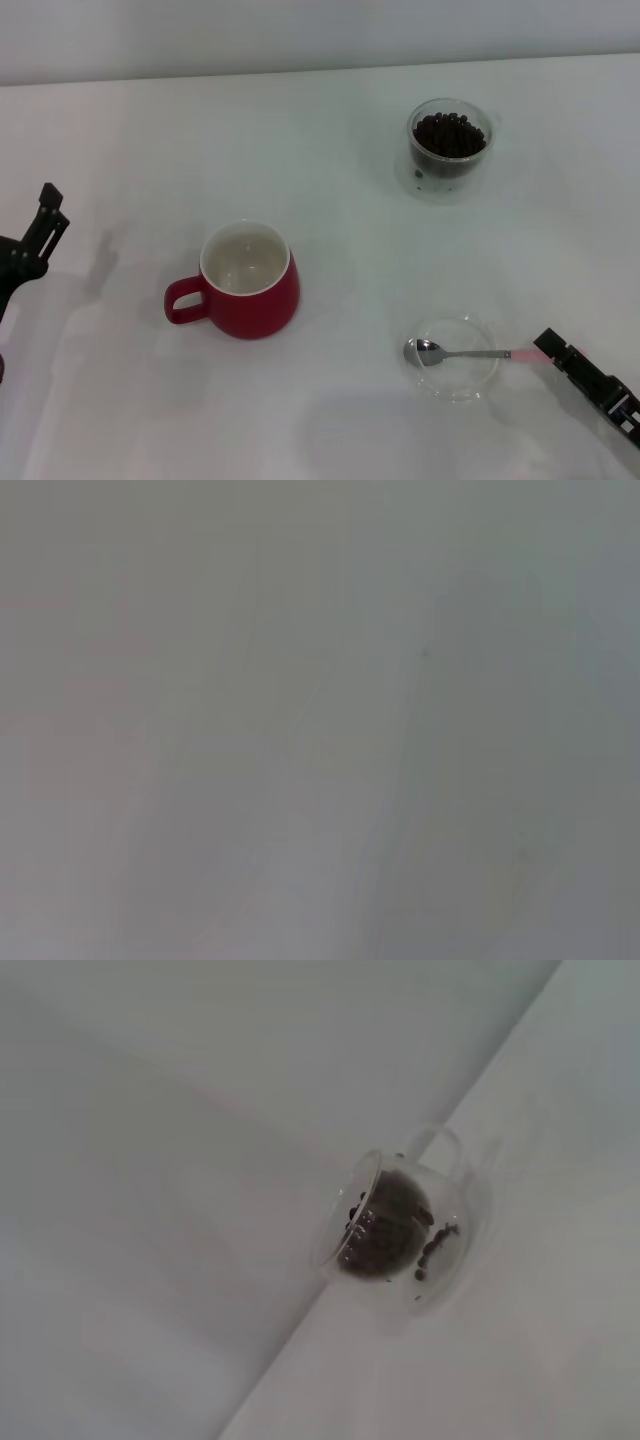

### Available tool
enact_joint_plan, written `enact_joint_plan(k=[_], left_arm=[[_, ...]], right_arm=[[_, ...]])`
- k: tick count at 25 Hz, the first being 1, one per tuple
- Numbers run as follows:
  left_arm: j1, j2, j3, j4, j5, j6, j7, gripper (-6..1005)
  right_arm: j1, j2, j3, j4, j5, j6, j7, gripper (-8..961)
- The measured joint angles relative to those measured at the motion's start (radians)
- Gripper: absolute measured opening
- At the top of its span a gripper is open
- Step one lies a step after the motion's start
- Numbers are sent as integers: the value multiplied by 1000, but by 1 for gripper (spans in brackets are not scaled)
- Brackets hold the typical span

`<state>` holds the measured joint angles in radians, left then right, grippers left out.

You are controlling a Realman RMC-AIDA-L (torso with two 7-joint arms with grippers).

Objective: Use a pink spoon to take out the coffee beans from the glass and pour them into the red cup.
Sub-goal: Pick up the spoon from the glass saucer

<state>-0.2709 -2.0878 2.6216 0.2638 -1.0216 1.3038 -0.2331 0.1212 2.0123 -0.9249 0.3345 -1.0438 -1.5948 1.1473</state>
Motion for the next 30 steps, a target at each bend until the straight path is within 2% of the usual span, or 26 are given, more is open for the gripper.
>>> enact_joint_plan(k=[1, 6, 17, 25, 30], left_arm=[[-2, 0, 0, 0, 0, 0, 0, 892], [-9, 2, 0, -4, 0, 0, 0, 891], [-25, 2, 0, -6, 0, -26, 0, 892], [-28, 3, -1, -8, -2, -28, 0, 891], [-33, 3, -4, -8, -5, -28, 1, 891]], right_arm=[[0, 0, 10, 9, -3, 1, -8, 660], [0, 0, 27, 19, -25, 3, -17, 661], [3, 0, 45, 26, -51, 2, -16, 478], [8, 0, 55, 26, -65, -2, -14, 384], [10, 0, 55, 24, -65, -3, -11, 254]])
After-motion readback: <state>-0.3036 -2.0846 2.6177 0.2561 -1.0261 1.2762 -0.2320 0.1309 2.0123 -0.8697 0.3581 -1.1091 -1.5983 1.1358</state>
